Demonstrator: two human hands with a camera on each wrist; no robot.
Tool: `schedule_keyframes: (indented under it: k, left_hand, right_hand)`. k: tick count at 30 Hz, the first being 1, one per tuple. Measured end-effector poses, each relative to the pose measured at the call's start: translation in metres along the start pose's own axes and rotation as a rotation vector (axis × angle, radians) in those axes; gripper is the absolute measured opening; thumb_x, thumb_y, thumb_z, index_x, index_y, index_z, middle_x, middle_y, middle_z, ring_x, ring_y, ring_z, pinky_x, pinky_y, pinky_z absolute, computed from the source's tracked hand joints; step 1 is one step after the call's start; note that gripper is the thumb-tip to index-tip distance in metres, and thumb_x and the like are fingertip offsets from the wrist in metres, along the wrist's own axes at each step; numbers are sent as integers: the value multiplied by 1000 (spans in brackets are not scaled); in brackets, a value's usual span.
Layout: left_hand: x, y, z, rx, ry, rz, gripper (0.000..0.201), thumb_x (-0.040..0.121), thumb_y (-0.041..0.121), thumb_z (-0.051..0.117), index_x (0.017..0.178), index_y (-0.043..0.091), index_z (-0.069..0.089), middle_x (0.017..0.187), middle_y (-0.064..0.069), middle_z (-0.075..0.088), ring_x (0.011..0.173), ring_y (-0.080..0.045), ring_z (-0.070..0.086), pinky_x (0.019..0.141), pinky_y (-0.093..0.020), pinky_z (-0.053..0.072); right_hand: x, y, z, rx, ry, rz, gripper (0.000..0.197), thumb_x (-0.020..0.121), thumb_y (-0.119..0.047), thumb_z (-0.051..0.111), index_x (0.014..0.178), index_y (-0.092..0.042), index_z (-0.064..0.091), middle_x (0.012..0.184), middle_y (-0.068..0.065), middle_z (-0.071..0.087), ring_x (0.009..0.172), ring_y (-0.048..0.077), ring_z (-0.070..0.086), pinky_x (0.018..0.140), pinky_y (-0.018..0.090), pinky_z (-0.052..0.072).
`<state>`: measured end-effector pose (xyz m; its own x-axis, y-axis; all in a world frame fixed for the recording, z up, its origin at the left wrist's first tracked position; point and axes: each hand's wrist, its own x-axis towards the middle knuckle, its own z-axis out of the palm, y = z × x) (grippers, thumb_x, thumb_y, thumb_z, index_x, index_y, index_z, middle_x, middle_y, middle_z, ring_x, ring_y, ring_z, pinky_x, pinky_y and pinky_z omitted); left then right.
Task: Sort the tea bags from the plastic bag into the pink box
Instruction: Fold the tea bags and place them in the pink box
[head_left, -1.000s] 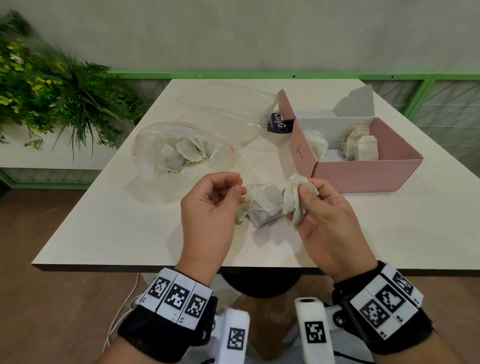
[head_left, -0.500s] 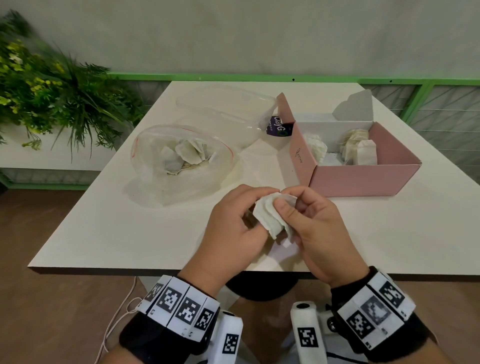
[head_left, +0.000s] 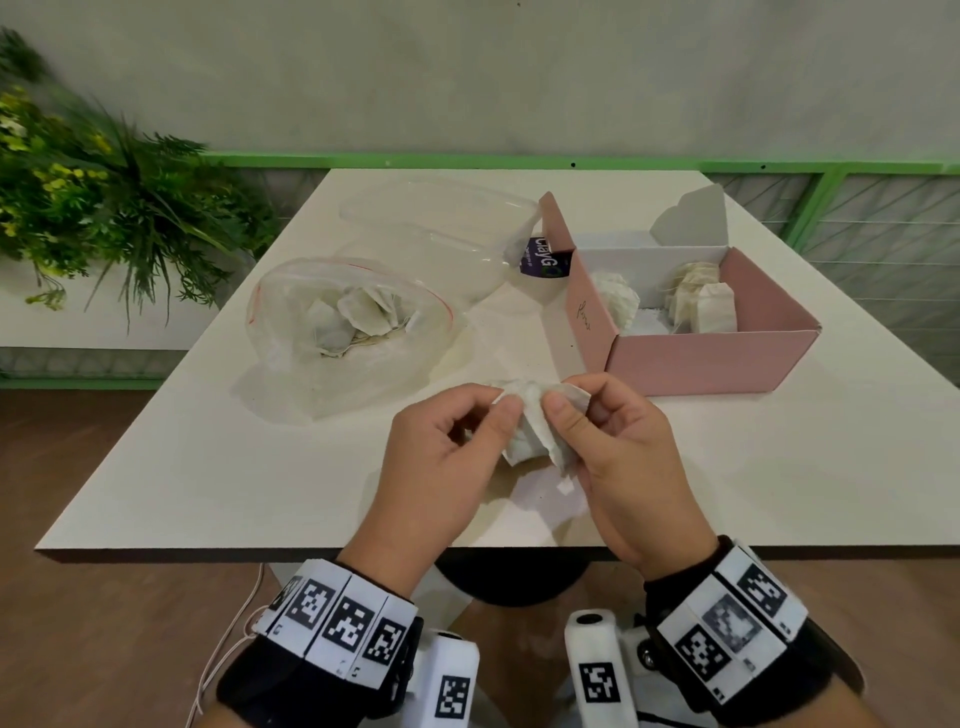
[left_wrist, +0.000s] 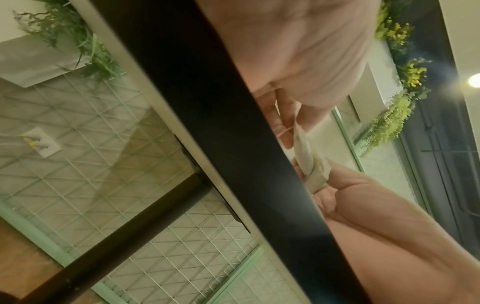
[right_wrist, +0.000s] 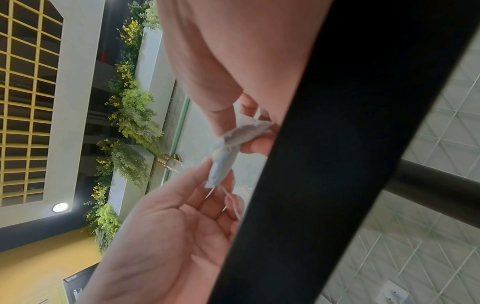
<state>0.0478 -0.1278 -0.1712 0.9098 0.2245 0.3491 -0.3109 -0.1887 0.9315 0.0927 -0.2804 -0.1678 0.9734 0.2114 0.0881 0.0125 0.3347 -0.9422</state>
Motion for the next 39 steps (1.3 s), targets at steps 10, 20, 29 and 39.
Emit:
schedule_keyframes:
  k: [10, 20, 29, 39]
  left_hand:
    - [0, 1, 1, 20, -41, -41, 4, 89, 19, 78, 91, 20, 81, 81, -1, 78, 74, -14, 69, 69, -33, 57]
    - [0, 2, 0, -8, 2, -41, 16, 98, 19, 68, 87, 16, 79, 74, 0, 74, 68, -10, 64, 64, -25, 51]
    - [-2, 6, -3, -21, 239, 24, 19, 97, 10, 57, 100, 16, 74, 91, 0, 75, 85, -8, 67, 76, -23, 54]
    - [-1, -2, -20, 643, 223, -187, 39, 90, 22, 64, 128, 27, 61, 125, 10, 61, 117, -16, 50, 99, -39, 46]
  right_hand:
    - [2, 2, 0, 17, -20, 4, 28, 90, -20, 71, 103, 3, 63, 100, 31, 66, 87, 33, 60, 77, 50, 51]
    - [1, 4, -1, -127, -92, -56, 10, 95, -5, 63, 98, 1, 71, 75, 6, 69, 58, 9, 57, 60, 30, 50]
    - [-2, 3, 1, -83, -48, -61, 12, 91, 0, 65, 99, -2, 74, 85, 13, 74, 68, 21, 63, 56, 23, 48]
    - [5, -7, -8, 292, 18, 140, 19, 93, -8, 60, 108, -8, 72, 96, 5, 72, 81, 14, 63, 67, 26, 44]
